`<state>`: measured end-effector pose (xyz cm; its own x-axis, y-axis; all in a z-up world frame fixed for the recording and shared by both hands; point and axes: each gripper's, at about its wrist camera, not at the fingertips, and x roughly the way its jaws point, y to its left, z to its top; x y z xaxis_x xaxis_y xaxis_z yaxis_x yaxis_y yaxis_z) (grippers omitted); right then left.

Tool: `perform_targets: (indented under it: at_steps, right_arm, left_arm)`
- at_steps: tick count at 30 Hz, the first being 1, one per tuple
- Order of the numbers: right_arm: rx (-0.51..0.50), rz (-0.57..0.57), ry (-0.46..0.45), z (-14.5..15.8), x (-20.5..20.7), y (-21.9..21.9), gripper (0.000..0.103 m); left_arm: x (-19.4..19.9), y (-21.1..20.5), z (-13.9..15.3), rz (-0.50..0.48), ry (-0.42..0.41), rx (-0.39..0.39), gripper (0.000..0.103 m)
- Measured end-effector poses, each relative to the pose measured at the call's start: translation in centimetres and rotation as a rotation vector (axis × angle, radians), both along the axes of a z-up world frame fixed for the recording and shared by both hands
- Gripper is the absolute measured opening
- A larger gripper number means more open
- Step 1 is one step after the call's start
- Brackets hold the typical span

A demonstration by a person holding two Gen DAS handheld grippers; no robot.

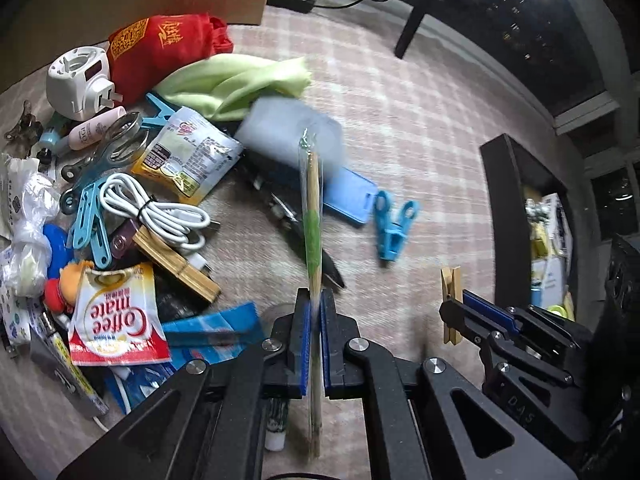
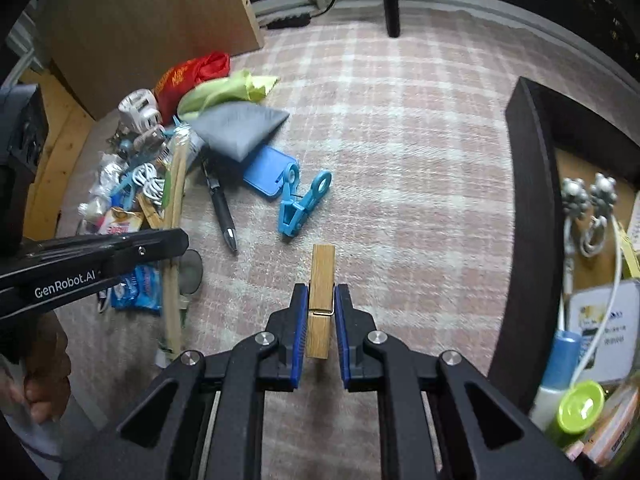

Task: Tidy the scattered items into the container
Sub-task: 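Carry the wooden stick and clothespin over the tray and open both grippers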

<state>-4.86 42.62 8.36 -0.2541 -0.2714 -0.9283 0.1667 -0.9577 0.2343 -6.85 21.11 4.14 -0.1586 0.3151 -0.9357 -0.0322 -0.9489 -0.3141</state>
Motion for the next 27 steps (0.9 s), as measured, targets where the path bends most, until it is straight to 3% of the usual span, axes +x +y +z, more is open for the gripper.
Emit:
perform_targets:
  at_steps: [6, 13, 19, 27]
  right_arm:
    - [-0.023, -0.021, 0.047, 2.3, 2.0, 2.3, 0.013]
    - [-0.007, -0.097, 0.097, 5.0, 2.6, 7.0, 0.013]
    - [0.040, -0.213, 0.142, 7.8, 3.6, 14.3, 0.014]
    - [0.108, -0.386, 0.159, 9.5, 5.0, 23.6, 0.014]
  left_arm:
    - [0.7, 1.2, 2.6, -0.037, 0.023, 0.044, 0.004]
    - [0.5, 6.1, 4.7, -0.104, 0.054, 0.090, 0.004]
    - [0.4, 11.6, 6.9, -0.183, 0.081, 0.132, 0.004]
    - [0.7, 20.5, 9.2, -0.304, 0.080, 0.211, 0.004]
